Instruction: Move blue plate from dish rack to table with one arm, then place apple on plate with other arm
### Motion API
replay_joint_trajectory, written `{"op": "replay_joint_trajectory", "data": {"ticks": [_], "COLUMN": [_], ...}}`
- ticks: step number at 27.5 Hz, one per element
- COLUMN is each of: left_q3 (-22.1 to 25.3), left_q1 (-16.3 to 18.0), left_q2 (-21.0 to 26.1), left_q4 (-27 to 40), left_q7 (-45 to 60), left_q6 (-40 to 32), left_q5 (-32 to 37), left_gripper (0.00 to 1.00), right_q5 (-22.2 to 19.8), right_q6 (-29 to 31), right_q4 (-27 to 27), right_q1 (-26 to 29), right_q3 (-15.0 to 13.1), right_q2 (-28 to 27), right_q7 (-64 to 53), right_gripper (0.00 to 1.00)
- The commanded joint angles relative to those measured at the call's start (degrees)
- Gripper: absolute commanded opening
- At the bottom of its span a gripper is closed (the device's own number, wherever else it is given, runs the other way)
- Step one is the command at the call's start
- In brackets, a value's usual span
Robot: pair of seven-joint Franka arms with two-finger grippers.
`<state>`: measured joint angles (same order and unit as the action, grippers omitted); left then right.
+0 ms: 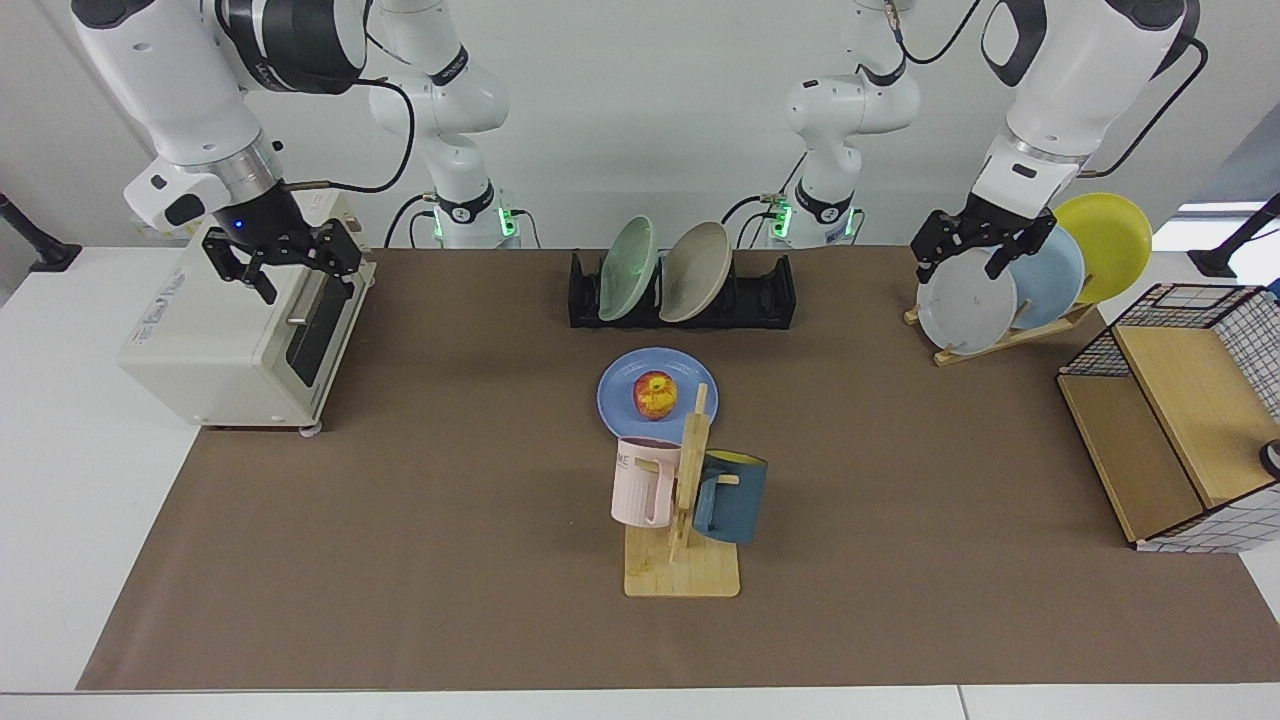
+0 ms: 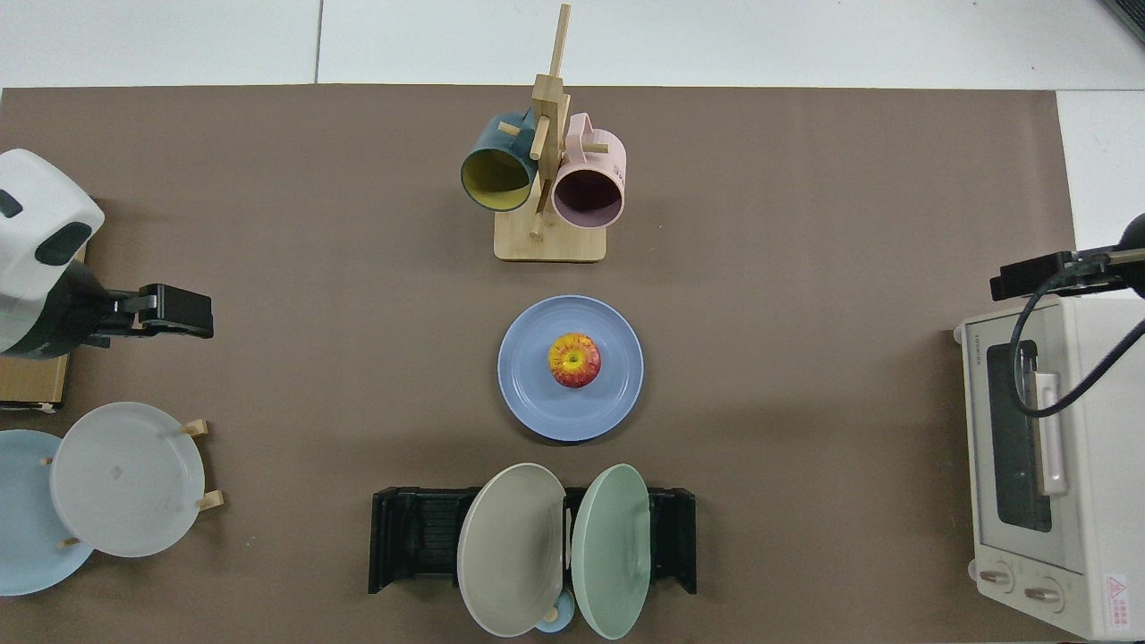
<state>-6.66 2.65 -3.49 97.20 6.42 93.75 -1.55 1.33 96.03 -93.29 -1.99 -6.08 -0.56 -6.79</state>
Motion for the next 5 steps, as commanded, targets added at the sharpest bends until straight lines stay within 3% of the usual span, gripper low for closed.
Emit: {"op": "replay_joint_trajectory", "data": {"ticks": [1,5], "left_q3": [-0.1,-0.1], "left_q1": [0.6,0.4], "left_q2": [0.0,-0.1], "left_q4": [-0.1,-0.1], "left_q7": [0.2,0.2], "left_q6": [0.5,0.5], "left_q5": [-0.6,-0.6], "left_gripper": [1.00,1.00], "right_q5": [-1.3,-1.9], "right_q6": [-0.2,0.3], "right_q4": [1.9,1.7], "right_q1": [-0.1,-0.2], "right_q3": [0.5,0.7], "right_q2": [-1.4,-1.2], "right_q7": [2.8,2.9], "right_gripper": [1.00,1.00]}}
